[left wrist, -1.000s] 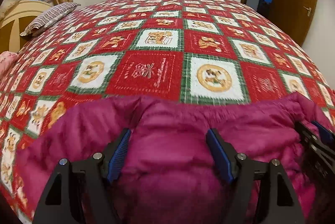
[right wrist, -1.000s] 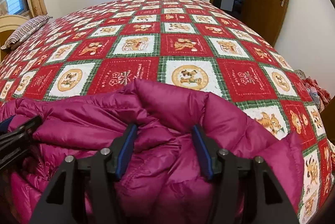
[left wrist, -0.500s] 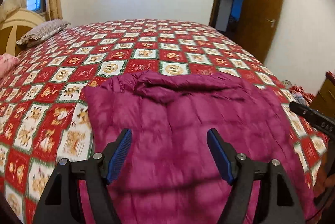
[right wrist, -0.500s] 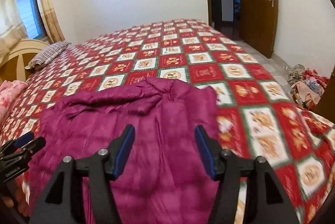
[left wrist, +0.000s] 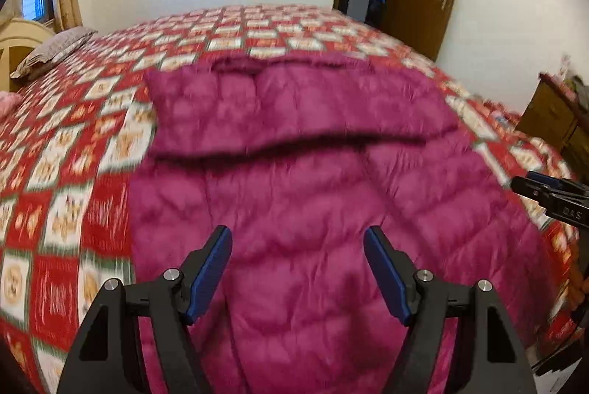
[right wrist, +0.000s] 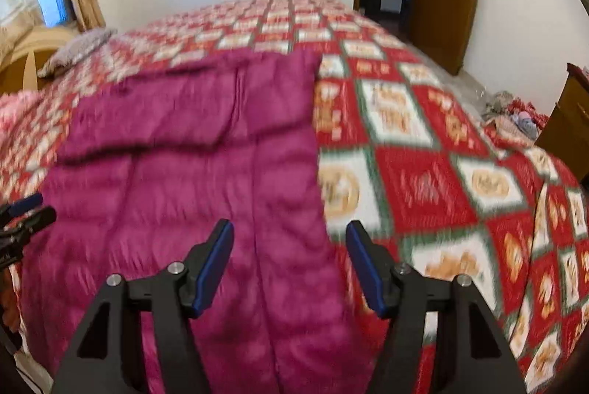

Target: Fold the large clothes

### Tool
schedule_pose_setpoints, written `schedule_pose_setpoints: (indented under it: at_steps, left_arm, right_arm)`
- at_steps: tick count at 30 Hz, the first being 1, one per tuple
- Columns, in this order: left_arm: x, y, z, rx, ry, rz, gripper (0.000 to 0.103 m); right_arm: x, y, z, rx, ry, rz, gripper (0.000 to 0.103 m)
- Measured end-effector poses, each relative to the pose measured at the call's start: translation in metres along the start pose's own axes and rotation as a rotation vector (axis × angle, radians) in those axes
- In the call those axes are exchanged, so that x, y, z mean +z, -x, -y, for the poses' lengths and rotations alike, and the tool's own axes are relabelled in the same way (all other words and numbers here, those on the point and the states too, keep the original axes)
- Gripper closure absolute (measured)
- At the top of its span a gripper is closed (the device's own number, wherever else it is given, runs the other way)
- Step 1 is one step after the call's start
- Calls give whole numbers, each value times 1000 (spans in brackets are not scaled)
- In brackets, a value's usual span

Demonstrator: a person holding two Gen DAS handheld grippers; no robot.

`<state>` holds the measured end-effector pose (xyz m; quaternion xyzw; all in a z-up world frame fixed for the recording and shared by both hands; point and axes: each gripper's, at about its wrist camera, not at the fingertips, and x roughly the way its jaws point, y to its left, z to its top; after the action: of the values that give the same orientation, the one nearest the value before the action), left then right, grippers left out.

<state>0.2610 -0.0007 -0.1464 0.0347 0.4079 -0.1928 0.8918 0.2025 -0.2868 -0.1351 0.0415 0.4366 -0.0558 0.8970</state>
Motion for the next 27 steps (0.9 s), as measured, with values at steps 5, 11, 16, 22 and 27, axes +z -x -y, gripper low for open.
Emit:
schedule_pose_setpoints:
  at_steps: [5, 11, 16, 22, 27]
  left_arm:
    - [-30, -6, 2, 53, 1, -59, 29]
    - [-57, 3, 7, 94, -33, -32, 28]
    - [-74, 27, 4, 62, -19, -20, 28]
    - [-120, 72, -14, 39, 18, 4, 28]
    - [-152, 91, -38, 11, 148, -1, 28]
  right_arm:
    - [-33, -9, 2, 14, -17, -75, 38]
    - [-66, 3, 1, -6, 18, -75, 37]
    - [-83, 23, 3, 5, 51, -66, 38]
    - [-112, 59, 22, -8, 53, -14, 26]
    - [-138, 54, 33, -2, 11, -61, 26]
